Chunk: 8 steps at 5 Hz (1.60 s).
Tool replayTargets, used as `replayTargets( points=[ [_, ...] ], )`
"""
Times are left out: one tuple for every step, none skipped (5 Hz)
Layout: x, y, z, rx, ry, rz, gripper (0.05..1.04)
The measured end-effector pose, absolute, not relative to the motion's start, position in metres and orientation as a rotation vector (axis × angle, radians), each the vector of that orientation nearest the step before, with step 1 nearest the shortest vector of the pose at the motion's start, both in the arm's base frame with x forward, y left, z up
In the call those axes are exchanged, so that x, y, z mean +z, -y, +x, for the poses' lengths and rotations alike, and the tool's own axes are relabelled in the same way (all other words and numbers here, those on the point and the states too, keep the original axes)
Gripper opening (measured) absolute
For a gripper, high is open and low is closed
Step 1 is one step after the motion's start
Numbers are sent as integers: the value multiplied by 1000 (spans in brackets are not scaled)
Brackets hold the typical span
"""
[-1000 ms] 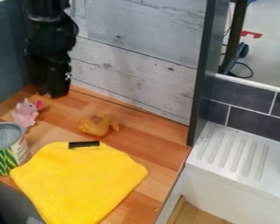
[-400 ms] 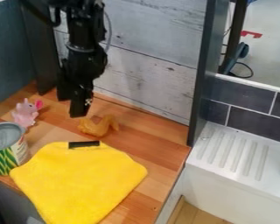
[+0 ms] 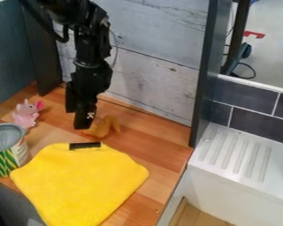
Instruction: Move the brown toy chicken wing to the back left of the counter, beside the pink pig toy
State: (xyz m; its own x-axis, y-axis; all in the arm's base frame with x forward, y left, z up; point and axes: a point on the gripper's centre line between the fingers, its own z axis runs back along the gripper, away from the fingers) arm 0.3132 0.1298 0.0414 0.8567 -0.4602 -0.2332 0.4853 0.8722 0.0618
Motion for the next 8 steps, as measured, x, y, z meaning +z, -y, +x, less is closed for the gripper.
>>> replayTargets(
  points=[
    [38,-131,317,-503,-196,130,1001],
    [29,-129,320,-512,-203,124,1001],
    [20,-123,325,-530,-224,115,1001],
    [11,-122,327,-520,-248,104,1001],
    [10,-124,331,-484,-270,100,947],
    [9,-124,336,-463,-258,98,670],
    [10,-121,335,-447,-255,78,590],
    [21,-111,335,-445,-219,17,590]
  ],
)
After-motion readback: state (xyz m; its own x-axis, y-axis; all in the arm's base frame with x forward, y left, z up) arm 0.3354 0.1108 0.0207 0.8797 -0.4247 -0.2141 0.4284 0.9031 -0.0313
